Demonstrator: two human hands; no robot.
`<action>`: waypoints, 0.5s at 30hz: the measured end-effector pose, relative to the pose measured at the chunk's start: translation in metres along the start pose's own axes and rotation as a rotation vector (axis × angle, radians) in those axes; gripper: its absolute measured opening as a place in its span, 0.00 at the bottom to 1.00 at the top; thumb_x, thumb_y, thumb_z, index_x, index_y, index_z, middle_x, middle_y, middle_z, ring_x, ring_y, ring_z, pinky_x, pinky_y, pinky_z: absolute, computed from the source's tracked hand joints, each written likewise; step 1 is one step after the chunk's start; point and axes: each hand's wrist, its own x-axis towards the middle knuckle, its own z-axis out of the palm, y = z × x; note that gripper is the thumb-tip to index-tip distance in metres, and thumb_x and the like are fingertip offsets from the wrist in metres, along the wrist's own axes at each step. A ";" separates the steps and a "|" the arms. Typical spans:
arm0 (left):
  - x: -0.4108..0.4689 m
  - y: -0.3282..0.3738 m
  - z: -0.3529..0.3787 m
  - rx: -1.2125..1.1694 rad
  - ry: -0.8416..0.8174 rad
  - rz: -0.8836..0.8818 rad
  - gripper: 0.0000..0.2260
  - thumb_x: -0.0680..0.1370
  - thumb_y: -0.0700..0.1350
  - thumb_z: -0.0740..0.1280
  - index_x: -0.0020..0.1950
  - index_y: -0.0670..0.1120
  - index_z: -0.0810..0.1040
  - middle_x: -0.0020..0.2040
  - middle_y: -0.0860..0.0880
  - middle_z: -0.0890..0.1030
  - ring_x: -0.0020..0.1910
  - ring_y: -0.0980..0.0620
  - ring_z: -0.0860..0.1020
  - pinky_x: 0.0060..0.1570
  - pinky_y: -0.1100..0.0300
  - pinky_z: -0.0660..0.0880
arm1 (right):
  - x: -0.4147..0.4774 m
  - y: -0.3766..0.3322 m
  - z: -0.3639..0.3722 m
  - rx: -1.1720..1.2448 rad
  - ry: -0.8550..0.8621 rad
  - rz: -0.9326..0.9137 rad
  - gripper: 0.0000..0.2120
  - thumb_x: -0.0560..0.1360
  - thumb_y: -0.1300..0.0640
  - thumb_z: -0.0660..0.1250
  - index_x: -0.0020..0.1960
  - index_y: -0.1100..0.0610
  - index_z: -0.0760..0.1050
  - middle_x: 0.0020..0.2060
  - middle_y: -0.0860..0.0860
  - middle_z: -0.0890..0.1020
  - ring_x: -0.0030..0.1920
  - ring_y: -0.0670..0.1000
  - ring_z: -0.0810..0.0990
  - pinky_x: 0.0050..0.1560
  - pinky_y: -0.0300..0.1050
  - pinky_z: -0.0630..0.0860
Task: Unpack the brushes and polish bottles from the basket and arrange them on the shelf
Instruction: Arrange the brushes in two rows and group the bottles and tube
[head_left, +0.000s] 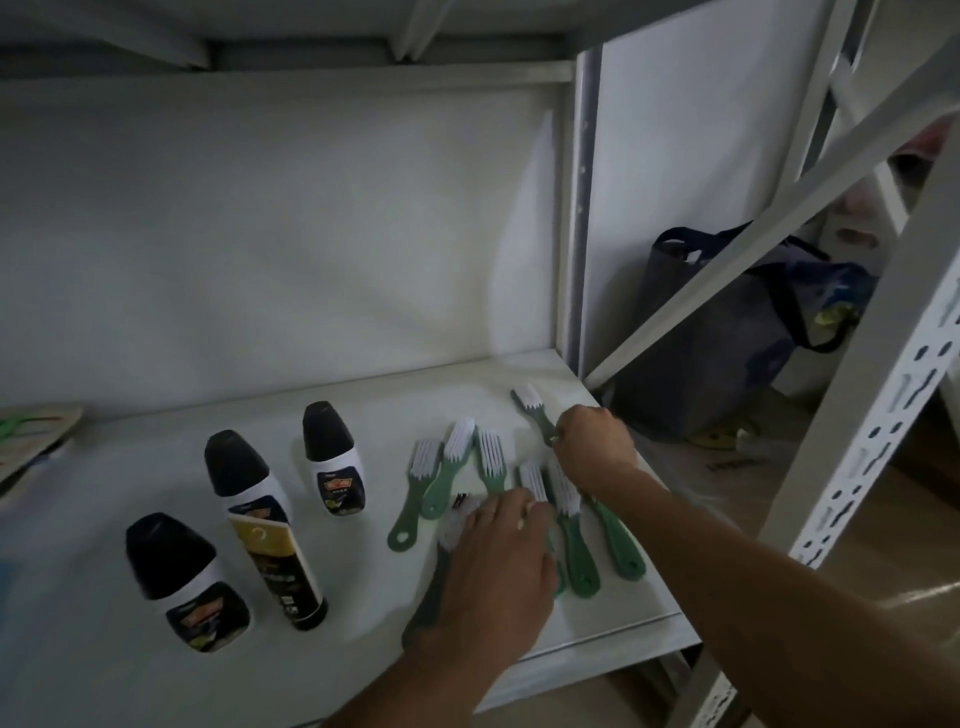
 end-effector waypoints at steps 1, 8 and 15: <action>-0.002 0.003 0.000 0.019 -0.009 0.039 0.14 0.77 0.50 0.61 0.62 0.52 0.73 0.63 0.53 0.73 0.62 0.51 0.71 0.66 0.52 0.70 | 0.002 0.003 -0.001 -0.011 -0.003 0.000 0.06 0.72 0.58 0.66 0.46 0.54 0.81 0.44 0.55 0.84 0.45 0.58 0.81 0.46 0.49 0.80; -0.032 -0.002 0.020 0.049 -0.067 0.103 0.17 0.72 0.55 0.60 0.57 0.56 0.80 0.54 0.57 0.79 0.53 0.55 0.79 0.54 0.60 0.78 | -0.035 0.024 -0.007 0.164 -0.084 0.008 0.18 0.73 0.39 0.60 0.55 0.47 0.79 0.54 0.53 0.80 0.57 0.60 0.77 0.58 0.56 0.76; -0.034 0.005 0.003 -0.080 0.022 0.017 0.14 0.79 0.50 0.57 0.62 0.54 0.76 0.58 0.57 0.75 0.58 0.56 0.73 0.60 0.59 0.71 | -0.080 0.027 0.006 0.170 -0.084 -0.150 0.17 0.78 0.42 0.51 0.56 0.49 0.73 0.55 0.53 0.77 0.59 0.58 0.74 0.60 0.56 0.73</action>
